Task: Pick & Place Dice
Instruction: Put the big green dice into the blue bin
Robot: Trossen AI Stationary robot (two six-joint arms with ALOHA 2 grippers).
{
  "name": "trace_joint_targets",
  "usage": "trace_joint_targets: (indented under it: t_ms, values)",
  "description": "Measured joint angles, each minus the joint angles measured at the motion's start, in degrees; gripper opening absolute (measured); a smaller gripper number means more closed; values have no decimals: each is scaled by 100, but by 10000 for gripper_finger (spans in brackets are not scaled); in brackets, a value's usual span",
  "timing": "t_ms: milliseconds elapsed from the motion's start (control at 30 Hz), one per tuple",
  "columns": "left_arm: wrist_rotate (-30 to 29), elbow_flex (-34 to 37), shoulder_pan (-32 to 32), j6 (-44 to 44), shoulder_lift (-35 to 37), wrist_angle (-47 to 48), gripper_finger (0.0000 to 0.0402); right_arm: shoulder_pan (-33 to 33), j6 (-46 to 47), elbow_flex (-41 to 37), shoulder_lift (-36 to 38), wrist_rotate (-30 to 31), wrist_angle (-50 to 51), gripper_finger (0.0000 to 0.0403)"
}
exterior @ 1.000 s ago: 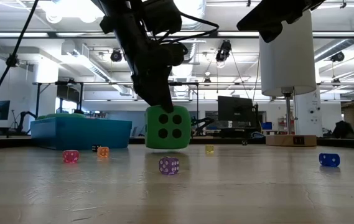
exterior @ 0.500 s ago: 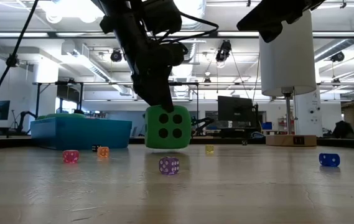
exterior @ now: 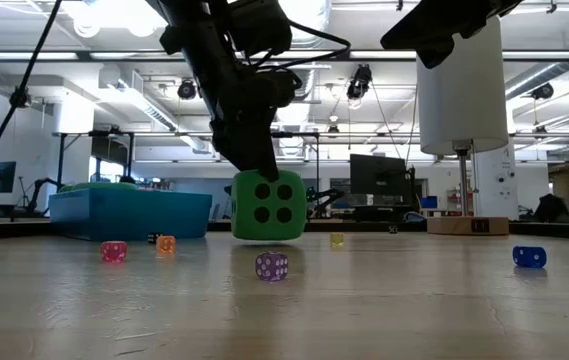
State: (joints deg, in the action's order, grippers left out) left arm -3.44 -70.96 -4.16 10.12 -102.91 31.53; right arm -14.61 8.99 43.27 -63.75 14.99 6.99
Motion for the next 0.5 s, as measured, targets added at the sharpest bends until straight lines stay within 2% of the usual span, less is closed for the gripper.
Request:
trace_joint_targets:
  t_ms: [500]
  values:
    - [0,-33,-2,1,8,9,346,0,0,0,0,1,1,8]
